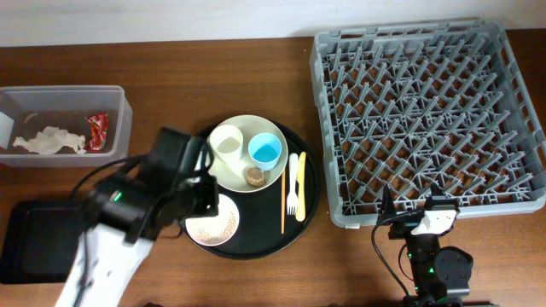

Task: Sort waste into correct bins and load items into the dishwasher rack
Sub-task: 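Lower the left gripper onto the pink rice bowl rim and grasp it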

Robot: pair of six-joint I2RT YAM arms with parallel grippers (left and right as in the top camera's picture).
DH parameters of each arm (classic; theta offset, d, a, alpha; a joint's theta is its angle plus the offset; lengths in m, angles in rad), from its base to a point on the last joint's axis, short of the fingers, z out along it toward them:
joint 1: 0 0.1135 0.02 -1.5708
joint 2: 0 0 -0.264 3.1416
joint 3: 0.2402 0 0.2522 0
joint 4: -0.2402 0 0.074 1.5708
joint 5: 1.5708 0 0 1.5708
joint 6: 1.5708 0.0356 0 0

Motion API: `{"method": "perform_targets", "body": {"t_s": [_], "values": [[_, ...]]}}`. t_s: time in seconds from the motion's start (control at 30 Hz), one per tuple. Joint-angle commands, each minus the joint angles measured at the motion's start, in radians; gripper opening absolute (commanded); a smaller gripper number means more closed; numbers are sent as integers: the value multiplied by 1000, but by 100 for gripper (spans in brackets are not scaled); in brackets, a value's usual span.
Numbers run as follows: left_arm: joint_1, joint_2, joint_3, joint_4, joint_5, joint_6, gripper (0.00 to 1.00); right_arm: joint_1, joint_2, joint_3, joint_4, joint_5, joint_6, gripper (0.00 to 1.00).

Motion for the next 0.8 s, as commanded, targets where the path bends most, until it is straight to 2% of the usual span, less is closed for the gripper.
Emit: {"method": "perform_targets", "body": {"t_s": [0.0, 0.23, 0.3, 0.37, 0.47, 0.53, 0.77], "values": [[-33, 135, -19, 2, -15, -50, 5, 6, -7, -5, -6, 11, 8, 98], [-162, 360, -19, 11, -74, -72, 5, 6, -7, -5, -6, 11, 8, 98], [-196, 398, -22, 25, -131, -147, 6, 6, -7, -5, -6, 11, 8, 98], [-222, 419, -26, 36, -135, -147, 7, 6, -7, -5, -6, 11, 8, 99], [-240, 452, -43, 59, -150, -147, 18, 6, -7, -5, -6, 11, 8, 98], [-240, 460, -74, 91, -150, -147, 31, 6, -7, -5, -6, 11, 8, 98], [-240, 460, -222, 262, -149, -146, 33, 6, -7, -5, -6, 11, 8, 98]]}}
